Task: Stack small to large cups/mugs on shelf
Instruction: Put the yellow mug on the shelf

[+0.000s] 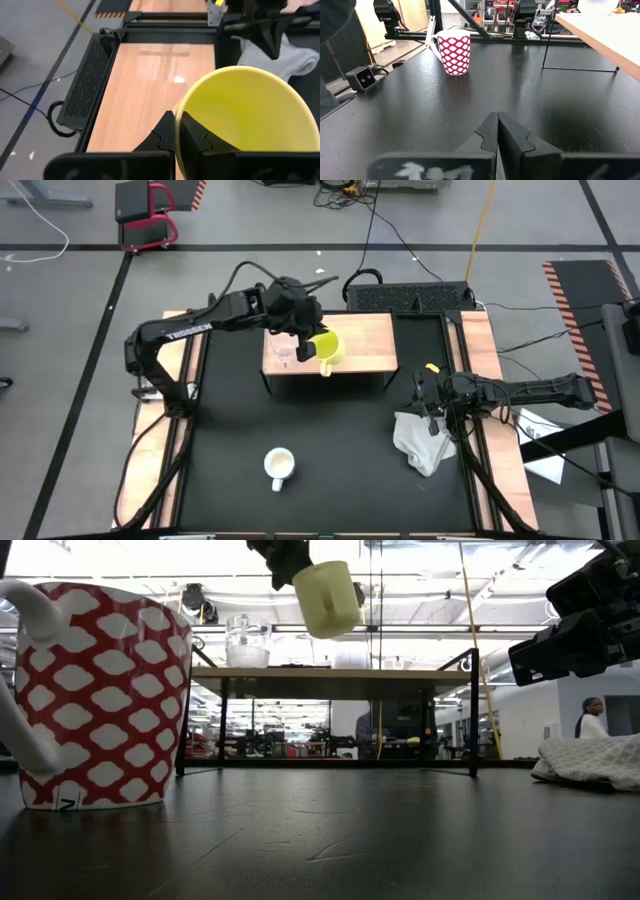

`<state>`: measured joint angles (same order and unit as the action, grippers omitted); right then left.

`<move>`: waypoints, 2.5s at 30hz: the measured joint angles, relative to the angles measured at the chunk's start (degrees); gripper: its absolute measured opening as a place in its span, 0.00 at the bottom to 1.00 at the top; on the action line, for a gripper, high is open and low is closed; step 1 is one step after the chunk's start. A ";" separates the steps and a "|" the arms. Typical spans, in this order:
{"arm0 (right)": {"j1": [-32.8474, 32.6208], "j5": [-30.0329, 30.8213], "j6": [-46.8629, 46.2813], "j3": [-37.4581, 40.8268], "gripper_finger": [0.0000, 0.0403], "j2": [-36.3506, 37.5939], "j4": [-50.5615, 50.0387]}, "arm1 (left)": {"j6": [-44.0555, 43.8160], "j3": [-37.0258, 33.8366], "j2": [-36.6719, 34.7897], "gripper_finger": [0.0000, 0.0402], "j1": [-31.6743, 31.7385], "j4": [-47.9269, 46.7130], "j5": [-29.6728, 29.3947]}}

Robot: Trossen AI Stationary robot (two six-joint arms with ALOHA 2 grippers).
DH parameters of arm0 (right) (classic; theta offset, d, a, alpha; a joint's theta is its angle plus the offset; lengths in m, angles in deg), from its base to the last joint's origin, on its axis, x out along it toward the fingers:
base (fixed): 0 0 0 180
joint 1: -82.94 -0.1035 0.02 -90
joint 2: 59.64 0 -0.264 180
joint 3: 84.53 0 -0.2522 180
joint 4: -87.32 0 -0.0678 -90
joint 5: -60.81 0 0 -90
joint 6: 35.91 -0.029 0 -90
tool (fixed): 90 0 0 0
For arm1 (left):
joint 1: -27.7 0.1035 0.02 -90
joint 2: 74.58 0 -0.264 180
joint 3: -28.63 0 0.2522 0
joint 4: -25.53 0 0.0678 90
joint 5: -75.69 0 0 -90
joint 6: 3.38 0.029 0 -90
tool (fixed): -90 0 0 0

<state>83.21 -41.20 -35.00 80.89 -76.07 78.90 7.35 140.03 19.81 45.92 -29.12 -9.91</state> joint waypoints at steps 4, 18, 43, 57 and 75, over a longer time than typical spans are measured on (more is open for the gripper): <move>0.00 0.00 0.19 0.00 0.00 0.00 0.00 | 1.06 3.21 2.08 0.01 0.03 -3.23 -0.17; 0.00 0.00 0.77 0.00 0.00 0.00 0.02 | 3.42 3.90 2.19 0.01 -0.08 -9.29 -0.63; 0.00 0.01 0.80 0.00 0.00 0.00 0.48 | 5.43 3.90 2.19 0.01 0.03 -11.86 3.08; 0.00 0.00 0.67 0.00 0.00 0.00 0.44 | 5.52 3.83 4.59 0.01 -0.24 -12.63 0.02; 0.00 0.02 0.65 0.00 0.00 0.00 0.42 | 6.31 3.83 5.84 0.01 1.76 -12.85 -0.57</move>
<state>83.21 -41.18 -34.35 80.89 -76.07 79.32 13.66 143.86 25.65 47.68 -41.96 -10.48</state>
